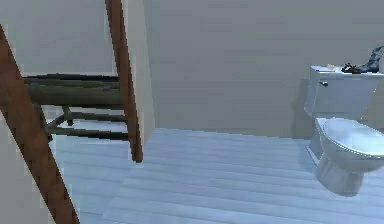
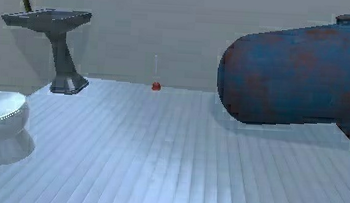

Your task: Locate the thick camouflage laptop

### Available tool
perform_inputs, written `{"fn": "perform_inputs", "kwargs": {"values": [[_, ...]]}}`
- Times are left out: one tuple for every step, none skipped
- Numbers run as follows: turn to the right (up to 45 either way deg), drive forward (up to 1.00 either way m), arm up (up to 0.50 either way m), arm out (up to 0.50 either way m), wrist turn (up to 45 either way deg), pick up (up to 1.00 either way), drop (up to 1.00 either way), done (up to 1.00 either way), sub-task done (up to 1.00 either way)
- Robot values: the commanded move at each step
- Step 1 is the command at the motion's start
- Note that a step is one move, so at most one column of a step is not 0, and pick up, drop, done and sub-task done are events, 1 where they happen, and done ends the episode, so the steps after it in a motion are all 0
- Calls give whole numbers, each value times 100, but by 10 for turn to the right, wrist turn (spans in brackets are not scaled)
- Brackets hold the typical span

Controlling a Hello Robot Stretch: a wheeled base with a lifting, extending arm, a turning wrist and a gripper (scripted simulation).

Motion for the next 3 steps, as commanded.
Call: {"fn": "perform_inputs", "kwargs": {"values": [[-60, 0, 0, 0, 0, 0, 0, 0, 0], [0, 100, 0, 0, 0, 0, 0, 0, 0], [0, 30, 0, 0, 0, 0, 0, 0, 0]]}}
